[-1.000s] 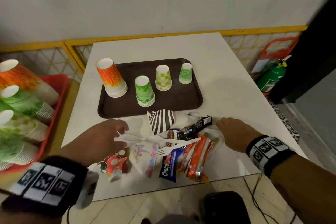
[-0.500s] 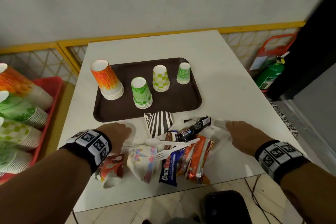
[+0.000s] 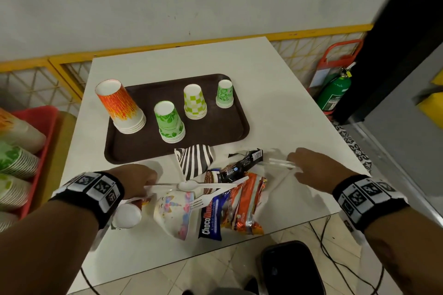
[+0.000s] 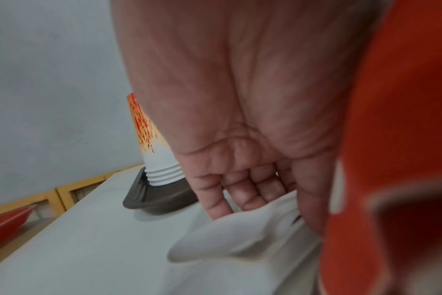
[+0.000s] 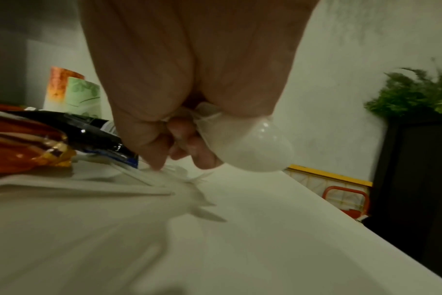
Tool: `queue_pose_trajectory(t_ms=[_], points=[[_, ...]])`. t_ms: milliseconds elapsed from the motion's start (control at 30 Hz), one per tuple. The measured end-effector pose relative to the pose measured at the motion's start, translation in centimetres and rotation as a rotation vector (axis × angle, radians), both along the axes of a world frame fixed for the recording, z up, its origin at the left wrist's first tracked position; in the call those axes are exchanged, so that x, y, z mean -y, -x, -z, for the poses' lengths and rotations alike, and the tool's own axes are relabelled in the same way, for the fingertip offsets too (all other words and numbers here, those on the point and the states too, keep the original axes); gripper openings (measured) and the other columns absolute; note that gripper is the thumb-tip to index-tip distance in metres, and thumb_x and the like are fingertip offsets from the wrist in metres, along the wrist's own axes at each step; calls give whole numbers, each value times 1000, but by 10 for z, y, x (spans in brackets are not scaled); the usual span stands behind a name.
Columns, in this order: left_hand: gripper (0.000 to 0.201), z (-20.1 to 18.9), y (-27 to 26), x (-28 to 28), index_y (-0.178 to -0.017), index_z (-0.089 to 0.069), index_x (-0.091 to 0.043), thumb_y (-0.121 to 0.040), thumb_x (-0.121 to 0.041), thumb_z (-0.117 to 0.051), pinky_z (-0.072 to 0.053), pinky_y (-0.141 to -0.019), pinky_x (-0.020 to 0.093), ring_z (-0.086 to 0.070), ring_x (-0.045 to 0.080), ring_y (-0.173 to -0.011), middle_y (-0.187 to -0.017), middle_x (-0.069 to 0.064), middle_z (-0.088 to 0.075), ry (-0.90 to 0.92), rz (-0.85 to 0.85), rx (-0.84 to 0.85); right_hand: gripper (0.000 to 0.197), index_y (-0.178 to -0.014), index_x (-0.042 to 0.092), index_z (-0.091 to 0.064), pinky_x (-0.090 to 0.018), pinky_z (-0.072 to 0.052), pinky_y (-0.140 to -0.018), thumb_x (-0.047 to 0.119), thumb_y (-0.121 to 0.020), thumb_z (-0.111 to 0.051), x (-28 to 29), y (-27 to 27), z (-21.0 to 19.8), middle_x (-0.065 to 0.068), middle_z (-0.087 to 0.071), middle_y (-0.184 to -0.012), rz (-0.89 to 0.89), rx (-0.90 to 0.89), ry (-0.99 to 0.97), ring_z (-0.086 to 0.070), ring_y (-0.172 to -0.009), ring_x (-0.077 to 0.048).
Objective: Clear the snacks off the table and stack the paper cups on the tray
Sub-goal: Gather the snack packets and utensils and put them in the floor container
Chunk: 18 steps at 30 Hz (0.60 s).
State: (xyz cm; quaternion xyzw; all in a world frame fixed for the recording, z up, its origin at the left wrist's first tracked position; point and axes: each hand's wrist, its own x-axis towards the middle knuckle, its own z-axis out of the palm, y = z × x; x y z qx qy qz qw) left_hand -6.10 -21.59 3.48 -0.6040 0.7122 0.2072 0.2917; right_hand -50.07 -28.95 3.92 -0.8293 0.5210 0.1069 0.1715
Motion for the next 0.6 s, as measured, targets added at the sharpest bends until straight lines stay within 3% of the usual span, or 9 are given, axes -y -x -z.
queue_pose_trajectory(t_ms=[133, 233, 300, 367, 467, 600], points=[[21, -1, -6, 2, -113, -56, -14, -93, -22, -57, -42, -84, 27, -53, 18, -96, -109, -2, -57, 25, -60, -87, 42, -131, 24, -55, -30, -49, -85, 25, -90, -65, -10, -13, 8, 0, -50, -120, -97, 18, -40, -59, -98, -18], [29, -6, -12, 2, -119, -52, -15, -91, -13, -58, -46, -86, 28, -57, 17, -96, -110, -1, -60, 53, -168, -197, 29, -121, 24, -59, -31, -50, -79, 25, -92, -59, -16, -21, 15, 1, -51, -118, -151, -7, -31, -59, -89, -17], [20, -14, -13, 0, -106, -51, -17, -90, -8, -58, -47, -82, 31, -59, 20, -94, -102, 1, -60, 97, -229, -251, 17, -110, 23, -60, -32, -50, -73, 24, -94, -53, -18, -25, 17, 2, -50, -111, -174, -34, 0, -53, -77, -16], [18, -21, -10, -2, -90, -45, -20, -90, -7, -57, -47, -74, 35, -56, 21, -80, -87, 2, -57, 159, -315, -287, 14, -105, 20, -59, -33, -49, -71, 22, -93, -52, -19, -27, 18, 3, -49, -107, -197, -67, 2, -48, -73, -14], [18, -35, 0, -4, -87, -40, -21, -95, -12, -54, -41, -61, 31, -49, 14, -66, -78, -1, -52, 248, -354, -344, 19, -109, 18, -56, -28, -45, -75, 17, -91, -50, -20, -24, 18, 2, -51, -108, -177, -90, -31, -54, -87, -18], [14, -54, 39, -7, -91, -43, -24, -92, -24, -57, -43, -69, 31, -58, 18, -78, -84, -5, -56, 300, -234, -347, 27, -117, 20, -54, -26, -43, -81, 15, -92, -47, -18, -11, 12, 0, -55, -113, -121, -112, -35, -58, -102, -20]])
